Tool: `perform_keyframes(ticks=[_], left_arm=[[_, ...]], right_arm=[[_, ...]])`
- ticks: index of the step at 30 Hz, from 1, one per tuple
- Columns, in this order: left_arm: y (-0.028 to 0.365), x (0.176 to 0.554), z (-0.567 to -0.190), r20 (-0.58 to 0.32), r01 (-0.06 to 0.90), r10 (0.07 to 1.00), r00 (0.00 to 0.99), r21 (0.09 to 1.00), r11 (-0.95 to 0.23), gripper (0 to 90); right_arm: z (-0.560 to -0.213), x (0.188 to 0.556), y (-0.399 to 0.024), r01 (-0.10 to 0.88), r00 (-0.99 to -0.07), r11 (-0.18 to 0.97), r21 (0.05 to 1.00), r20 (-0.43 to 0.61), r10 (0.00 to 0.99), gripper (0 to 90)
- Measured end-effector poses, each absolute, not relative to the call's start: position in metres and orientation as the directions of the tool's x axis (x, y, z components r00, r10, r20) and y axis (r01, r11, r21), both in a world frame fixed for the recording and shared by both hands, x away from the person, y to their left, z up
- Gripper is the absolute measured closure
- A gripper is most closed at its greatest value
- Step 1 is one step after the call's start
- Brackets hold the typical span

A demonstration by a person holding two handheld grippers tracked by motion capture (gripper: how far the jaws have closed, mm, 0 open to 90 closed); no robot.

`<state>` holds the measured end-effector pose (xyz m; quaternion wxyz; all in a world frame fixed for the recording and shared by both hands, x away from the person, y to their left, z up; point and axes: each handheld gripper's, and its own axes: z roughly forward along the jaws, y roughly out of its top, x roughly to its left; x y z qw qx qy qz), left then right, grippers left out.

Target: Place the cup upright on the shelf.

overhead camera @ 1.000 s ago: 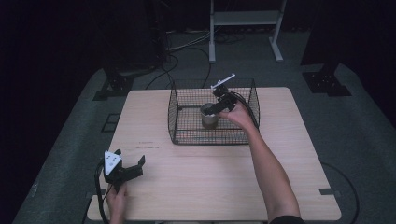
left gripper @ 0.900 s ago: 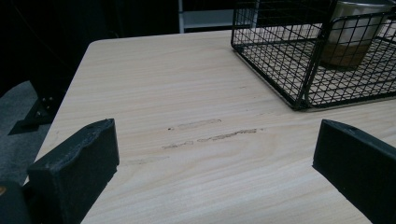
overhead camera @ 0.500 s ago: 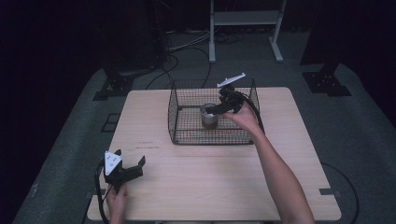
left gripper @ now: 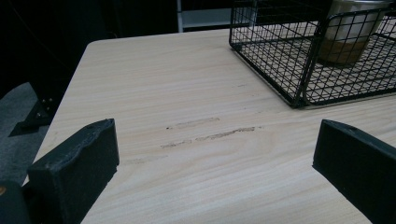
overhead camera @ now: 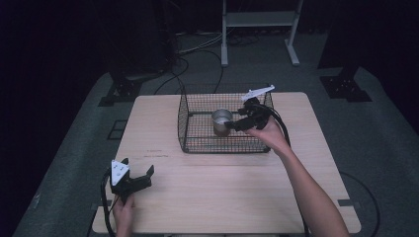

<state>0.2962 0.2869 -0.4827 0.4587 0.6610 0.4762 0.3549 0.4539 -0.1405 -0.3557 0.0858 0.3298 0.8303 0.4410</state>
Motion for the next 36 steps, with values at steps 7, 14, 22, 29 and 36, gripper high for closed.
perform_keyframes(ticks=[7,14,22,29,36], left_arm=[[0.287,0.296,-0.483,0.035,0.304,0.955,0.295,0.944,-0.129,0.0],[0.286,0.296,-0.483,0.035,0.304,0.955,0.295,0.944,-0.128,0.0],[0.285,0.297,-0.483,0.039,0.302,0.955,0.293,0.944,-0.131,0.0],[0.285,0.296,-0.483,0.041,0.304,0.955,0.293,0.943,-0.134,0.0],[0.285,0.296,-0.483,0.044,0.308,0.955,0.294,0.941,-0.139,0.0]], right_arm=[[-0.352,0.435,-0.153,0.443,-0.782,0.391,0.807,0.135,0.608,12.7],[-0.352,0.414,-0.164,0.422,-0.797,0.400,0.814,0.123,0.591,13.0],[-0.353,0.395,-0.177,0.405,-0.805,0.412,0.816,0.105,0.584,13.0],[-0.360,0.382,-0.190,0.414,-0.801,0.413,0.811,0.110,0.588,13.0],[-0.375,0.364,-0.207,0.426,-0.793,0.394,0.814,0.127,0.596,13.0]])
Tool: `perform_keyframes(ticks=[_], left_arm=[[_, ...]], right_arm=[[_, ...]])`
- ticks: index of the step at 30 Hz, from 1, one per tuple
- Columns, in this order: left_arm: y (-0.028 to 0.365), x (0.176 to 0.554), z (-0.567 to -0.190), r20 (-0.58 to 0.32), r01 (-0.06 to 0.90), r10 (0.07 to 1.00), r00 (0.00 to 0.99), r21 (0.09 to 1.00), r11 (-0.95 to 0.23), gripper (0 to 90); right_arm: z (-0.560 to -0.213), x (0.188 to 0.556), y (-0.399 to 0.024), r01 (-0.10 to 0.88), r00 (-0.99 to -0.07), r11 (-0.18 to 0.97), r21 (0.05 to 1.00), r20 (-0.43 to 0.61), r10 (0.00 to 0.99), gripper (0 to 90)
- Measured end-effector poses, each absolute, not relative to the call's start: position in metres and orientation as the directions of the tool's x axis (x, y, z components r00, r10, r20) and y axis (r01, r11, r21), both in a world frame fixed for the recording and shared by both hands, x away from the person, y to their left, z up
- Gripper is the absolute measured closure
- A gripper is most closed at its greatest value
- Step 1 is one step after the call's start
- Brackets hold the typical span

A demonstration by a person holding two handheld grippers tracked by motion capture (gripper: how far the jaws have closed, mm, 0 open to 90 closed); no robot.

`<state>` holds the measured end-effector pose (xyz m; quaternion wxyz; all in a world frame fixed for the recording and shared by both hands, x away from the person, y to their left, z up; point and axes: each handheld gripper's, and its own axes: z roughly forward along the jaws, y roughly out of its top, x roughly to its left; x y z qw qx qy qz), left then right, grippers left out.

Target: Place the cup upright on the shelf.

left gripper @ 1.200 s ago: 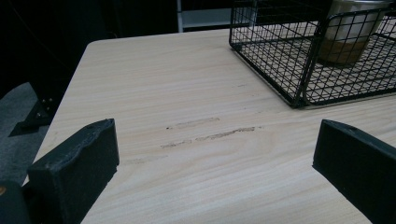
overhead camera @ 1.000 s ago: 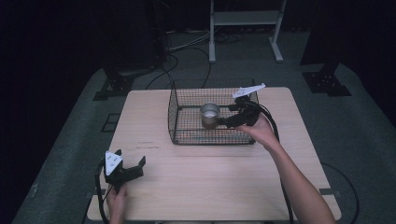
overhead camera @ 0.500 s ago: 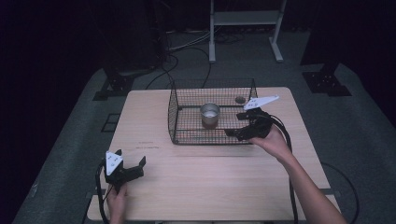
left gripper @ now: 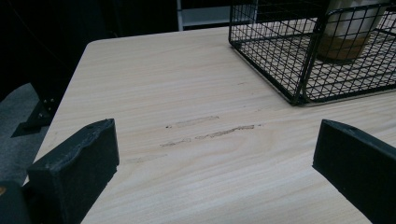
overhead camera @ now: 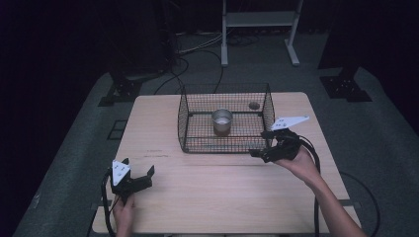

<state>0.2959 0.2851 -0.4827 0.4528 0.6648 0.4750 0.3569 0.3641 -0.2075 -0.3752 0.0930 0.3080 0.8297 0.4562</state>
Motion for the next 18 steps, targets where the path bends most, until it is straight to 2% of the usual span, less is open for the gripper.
perform_keyframes(ticks=[9,18], left_arm=[[0.285,0.296,-0.483,0.048,0.308,0.954,0.294,0.941,-0.143,0.0],[0.285,0.296,-0.483,0.048,0.309,0.954,0.296,0.940,-0.143,0.0]], right_arm=[[-0.393,0.338,-0.225,0.425,-0.783,0.390,0.817,0.116,0.611,13.2],[-0.425,0.291,-0.243,0.418,-0.747,0.346,0.840,0.101,0.657,13.1]])
